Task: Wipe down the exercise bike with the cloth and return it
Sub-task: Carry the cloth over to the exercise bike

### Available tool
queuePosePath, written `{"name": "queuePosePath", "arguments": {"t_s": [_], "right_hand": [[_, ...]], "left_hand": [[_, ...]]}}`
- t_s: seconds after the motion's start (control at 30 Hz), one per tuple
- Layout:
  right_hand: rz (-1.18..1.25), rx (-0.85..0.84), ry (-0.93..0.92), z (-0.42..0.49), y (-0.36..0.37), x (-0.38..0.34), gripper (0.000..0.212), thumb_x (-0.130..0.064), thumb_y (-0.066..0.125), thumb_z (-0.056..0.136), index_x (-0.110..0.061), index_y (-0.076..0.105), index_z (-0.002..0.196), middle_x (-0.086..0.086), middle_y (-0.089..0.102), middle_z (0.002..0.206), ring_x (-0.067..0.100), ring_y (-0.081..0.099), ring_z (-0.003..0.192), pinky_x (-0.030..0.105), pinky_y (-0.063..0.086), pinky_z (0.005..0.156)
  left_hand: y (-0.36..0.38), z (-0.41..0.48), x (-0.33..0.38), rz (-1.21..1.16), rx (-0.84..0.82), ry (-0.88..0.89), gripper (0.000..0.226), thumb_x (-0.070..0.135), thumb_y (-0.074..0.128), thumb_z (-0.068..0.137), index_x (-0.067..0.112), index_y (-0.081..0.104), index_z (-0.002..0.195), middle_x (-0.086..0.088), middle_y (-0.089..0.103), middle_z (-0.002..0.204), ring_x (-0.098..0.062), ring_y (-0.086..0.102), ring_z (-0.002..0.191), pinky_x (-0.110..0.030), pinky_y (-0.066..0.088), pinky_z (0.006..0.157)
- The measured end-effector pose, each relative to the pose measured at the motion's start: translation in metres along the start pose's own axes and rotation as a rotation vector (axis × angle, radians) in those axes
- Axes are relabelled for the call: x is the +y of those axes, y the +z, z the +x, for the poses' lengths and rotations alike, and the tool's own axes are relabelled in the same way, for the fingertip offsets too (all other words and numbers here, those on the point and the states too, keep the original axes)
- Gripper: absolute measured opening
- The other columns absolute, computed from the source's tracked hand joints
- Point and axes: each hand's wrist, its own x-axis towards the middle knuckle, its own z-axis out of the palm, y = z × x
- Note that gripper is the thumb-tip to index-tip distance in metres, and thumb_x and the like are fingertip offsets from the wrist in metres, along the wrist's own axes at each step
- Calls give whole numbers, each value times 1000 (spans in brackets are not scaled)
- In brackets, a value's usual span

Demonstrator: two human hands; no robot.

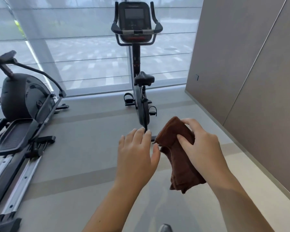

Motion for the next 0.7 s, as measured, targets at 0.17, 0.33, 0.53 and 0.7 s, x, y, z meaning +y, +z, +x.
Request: {"name": "queuePosePath", "arguments": {"t_s": [0.17,0.33,0.53,0.7], "right_hand": [[3,-14,-3,111,4,37,34,-29,56,90,-34,47,123,-2,66,94,13,57,76,26,50,76],[-29,-10,-30,210,9,63,36,-30,56,90,-35,47,124,-2,67,97,11,51,73,24,47,76],[-41,-64,25,326,68,89,37,-30,56,90,-34,47,125,-2,67,95,11,50,71,24,48,76],[-31,-62,9,360,96,88,34,-27,58,89,-33,50,121,-7,58,82,12,51,69,19,42,69]], "left_hand": [[52,101,1,21,14,-14,37,25,55,80,3,64,108,-15,65,110,-34,60,103,-52,47,89],[96,187,-8,37,38,-42,37,25,54,80,3,64,108,-14,66,110,-33,60,103,-52,47,88],[168,281,-63,53,-10,-76,38,25,55,81,3,63,111,-14,65,112,-32,59,105,-50,46,90],[190,311,-93,33,-27,-96,37,22,60,82,3,62,113,-14,64,114,-33,57,108,-53,45,91]]}}
